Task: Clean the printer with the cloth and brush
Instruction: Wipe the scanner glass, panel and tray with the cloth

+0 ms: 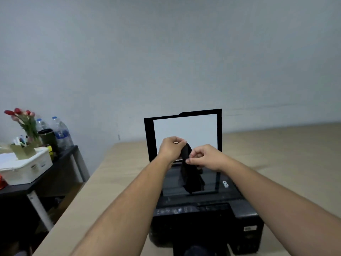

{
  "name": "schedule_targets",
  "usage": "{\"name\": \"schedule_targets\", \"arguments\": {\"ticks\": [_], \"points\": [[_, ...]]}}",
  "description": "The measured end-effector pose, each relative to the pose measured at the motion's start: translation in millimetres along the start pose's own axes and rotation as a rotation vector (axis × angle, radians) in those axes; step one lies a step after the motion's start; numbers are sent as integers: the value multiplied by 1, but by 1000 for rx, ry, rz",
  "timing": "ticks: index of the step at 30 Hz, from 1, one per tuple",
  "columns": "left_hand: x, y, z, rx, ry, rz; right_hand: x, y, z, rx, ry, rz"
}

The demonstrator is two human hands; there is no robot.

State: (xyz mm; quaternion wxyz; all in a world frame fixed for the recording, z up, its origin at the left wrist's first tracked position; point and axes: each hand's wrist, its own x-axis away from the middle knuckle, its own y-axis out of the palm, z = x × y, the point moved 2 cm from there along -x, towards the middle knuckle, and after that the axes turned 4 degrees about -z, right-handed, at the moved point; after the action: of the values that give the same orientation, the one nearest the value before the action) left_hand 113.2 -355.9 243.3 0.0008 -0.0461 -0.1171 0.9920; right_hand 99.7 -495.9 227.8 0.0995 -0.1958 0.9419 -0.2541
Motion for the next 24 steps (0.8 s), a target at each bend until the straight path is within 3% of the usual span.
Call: {"name": "schedule_targets", "arguments": {"ticks": [5,11,15,18,21,24], "points": [[1,17,3,38,-5,-72,14,-20,11,-48,41,11],[1,13,6,126,-117,-255,12,-37,17,20,16,162],[3,9,6,-9,-53,-333,9,-39,10,15,7,164],[5,8,9,-101,14,-306,4,-41,3,88,-6,265],[5,12,11,-347,114,-153,2,-47,-3,130,-49,532],[8,19,11,-480,174,-22,0,-48,-11,153,-73,545]]}}
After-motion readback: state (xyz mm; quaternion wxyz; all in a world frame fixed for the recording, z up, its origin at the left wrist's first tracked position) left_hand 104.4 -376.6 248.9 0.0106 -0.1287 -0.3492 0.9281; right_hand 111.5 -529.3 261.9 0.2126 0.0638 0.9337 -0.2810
